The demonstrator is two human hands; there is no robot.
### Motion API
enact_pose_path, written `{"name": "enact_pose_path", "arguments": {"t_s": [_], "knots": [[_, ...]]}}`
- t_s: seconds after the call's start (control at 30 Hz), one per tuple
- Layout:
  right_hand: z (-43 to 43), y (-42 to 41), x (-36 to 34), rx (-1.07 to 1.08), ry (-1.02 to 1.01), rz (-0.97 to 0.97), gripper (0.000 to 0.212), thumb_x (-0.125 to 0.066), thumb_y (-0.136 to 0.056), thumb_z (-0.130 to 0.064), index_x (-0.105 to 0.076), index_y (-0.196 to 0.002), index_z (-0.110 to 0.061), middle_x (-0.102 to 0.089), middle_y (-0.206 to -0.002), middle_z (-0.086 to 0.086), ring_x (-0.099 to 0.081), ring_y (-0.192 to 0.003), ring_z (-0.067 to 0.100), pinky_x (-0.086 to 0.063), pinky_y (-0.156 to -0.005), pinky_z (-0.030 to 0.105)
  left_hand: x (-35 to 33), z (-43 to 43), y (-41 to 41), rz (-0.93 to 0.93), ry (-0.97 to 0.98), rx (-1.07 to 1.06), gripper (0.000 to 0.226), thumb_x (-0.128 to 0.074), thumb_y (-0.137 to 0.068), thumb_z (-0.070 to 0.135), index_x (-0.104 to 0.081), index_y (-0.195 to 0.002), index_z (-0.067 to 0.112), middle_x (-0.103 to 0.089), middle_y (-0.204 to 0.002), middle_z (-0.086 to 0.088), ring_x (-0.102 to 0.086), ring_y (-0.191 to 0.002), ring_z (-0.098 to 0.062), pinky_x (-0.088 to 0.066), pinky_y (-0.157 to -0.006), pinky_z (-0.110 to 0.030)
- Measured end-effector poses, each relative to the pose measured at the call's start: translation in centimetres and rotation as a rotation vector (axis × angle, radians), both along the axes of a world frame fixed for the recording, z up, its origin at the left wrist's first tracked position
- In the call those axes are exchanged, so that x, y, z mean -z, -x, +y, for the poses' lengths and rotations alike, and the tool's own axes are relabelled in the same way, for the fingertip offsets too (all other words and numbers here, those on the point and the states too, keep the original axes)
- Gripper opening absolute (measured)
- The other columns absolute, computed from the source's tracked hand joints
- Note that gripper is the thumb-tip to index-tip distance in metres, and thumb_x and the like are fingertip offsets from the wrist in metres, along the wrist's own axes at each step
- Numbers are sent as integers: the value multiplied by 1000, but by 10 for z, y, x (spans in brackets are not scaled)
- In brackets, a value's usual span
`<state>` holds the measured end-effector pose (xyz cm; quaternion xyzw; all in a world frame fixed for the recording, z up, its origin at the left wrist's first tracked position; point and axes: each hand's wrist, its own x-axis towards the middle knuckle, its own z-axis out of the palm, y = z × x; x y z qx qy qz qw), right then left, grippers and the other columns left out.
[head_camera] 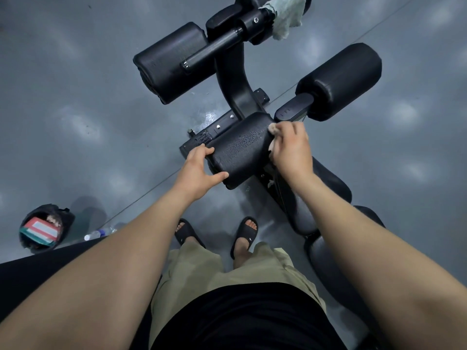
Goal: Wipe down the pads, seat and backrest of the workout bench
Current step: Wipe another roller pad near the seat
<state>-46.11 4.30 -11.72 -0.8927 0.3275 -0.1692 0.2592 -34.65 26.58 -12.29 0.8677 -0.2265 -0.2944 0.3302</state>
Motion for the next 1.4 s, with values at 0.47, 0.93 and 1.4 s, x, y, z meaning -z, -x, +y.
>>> {"name": "enact_pose_path", "arguments": {"t_s": [0.47,0.93,1.4], "knots": [[46,-15,-1,-120,-35,-24,31,-58,-83,1,-73,-109,-8,-61,-97,12,-59,-85,38,-48,-82,35,5,2,-1,9,1,-20,78,-90,-71,37,-50,-136,21,-38,-153,-4,-36,-144,-14,-29,-115,-27],[12,-7,-8,32,-73,-23,21,-55,-95,-9,-69,-110,-11,-55,-105,9,-60,-94,31,-52,-86,39,4,1,4,-8,23,-34,76,-89,-73,32,-50,-137,17,-37,-154,-4,-33,-145,-13,-22,-109,-17],[85,-12,-2,-409,-29,18,32,-60,-84,-2,-69,-113,-15,-54,-98,9,-50,-83,33,-52,-66,43,5,1,9,-45,58,-75,82,-91,-66,30,-47,-134,21,-48,-136,2,-48,-121,-9,-41,-107,-29]]}}
